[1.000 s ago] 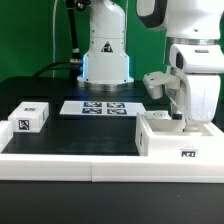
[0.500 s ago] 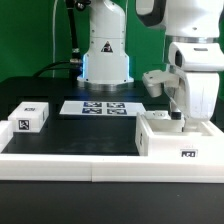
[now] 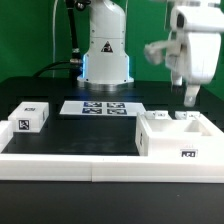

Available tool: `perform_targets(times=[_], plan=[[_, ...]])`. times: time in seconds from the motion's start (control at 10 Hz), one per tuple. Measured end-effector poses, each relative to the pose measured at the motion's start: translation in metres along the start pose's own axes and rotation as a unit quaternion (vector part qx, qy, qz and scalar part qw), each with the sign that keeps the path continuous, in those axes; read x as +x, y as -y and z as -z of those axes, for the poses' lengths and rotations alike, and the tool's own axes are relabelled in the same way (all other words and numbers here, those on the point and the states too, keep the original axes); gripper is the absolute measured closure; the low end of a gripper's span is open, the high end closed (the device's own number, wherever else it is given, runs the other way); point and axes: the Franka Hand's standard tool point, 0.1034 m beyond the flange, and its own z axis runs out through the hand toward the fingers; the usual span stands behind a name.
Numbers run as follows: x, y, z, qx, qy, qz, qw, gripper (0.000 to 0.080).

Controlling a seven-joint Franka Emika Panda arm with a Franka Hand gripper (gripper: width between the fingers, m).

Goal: Assemble cabinet

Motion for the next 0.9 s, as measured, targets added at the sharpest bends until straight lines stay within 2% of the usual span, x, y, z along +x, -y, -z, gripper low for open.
perform_targets(times=[0.1, 0.7, 0.8, 0.9], plan=[[0.004, 0.008, 0.002, 0.0, -0.001, -0.001, 1.0, 0.0002], [0.002, 0.009, -0.001, 0.0, -0.002, -0.009, 1.0, 0.0002], [0.011, 0.019, -0.005, -0.007, -0.01, -0.011, 1.0, 0.0002], [0.017, 0.03, -0.011, -0.007, -0.016, -0.007, 1.0, 0.0002]])
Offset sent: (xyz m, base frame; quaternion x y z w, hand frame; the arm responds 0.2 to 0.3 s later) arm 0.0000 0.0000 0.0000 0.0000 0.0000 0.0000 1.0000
